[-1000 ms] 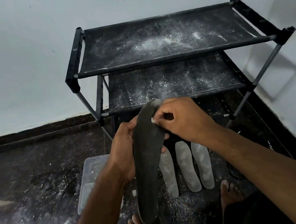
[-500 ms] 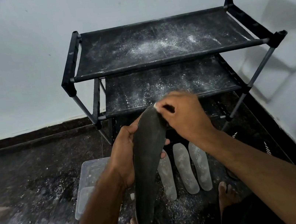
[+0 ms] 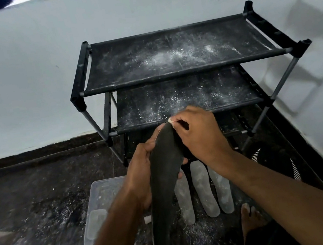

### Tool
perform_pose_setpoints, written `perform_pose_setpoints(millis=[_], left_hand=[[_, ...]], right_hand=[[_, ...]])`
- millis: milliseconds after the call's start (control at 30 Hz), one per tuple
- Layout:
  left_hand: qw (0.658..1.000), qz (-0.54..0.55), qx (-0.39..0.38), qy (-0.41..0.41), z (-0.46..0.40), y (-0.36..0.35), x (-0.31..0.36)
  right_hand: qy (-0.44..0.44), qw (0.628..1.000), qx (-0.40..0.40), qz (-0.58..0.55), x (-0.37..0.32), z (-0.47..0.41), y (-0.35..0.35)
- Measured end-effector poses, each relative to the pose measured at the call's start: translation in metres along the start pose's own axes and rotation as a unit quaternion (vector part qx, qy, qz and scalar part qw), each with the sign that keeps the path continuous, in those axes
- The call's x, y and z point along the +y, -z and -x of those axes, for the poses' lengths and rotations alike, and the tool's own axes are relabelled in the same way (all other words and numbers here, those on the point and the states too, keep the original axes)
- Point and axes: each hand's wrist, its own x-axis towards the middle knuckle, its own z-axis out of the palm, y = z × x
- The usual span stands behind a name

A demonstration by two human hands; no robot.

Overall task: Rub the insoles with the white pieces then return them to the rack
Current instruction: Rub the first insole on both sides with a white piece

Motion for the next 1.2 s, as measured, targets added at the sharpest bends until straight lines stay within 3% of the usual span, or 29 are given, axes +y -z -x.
perform_pose_setpoints(millis=[100,267,433,567,767,900,1067,1200], left_hand=[[1.000,-0.017,-0.003,0.002,0.000,0.003,-0.002],[1.000,-0.028,0.000,-0.002,-0.004,0.004,-0.004],[0.999,-0.036,0.005,-0.003,-0.007,0.010,-0.005],[0.999,-0.045,-0.002,-0.006,-0.007,0.009,-0.007],[1.000,-0.030,0.002,-0.003,-0.007,0.010,-0.005],[0.999,-0.042,0.001,0.000,-0.007,0.009,-0.005],[0.999,-0.047,0.010,-0.004,-0.008,0.012,-0.004],[0.999,-0.050,0.015,0.002,-0.007,0.011,-0.003]], right_hand=[[-0.053,0.999,-0.001,-0.012,0.001,0.003,-0.001],[-0.031,0.999,0.012,-0.031,-0.005,-0.001,0.005],[-0.122,0.991,-0.008,-0.055,-0.001,0.004,0.003],[-0.048,0.997,0.013,-0.055,-0.008,0.002,0.002],[-0.138,0.987,-0.003,-0.085,-0.002,0.006,0.002],[-0.064,0.995,0.018,-0.072,-0.007,0.003,0.002],[-0.142,0.983,-0.010,-0.116,-0.001,0.005,0.003],[-0.075,0.991,0.019,-0.108,-0.005,0.002,0.004]])
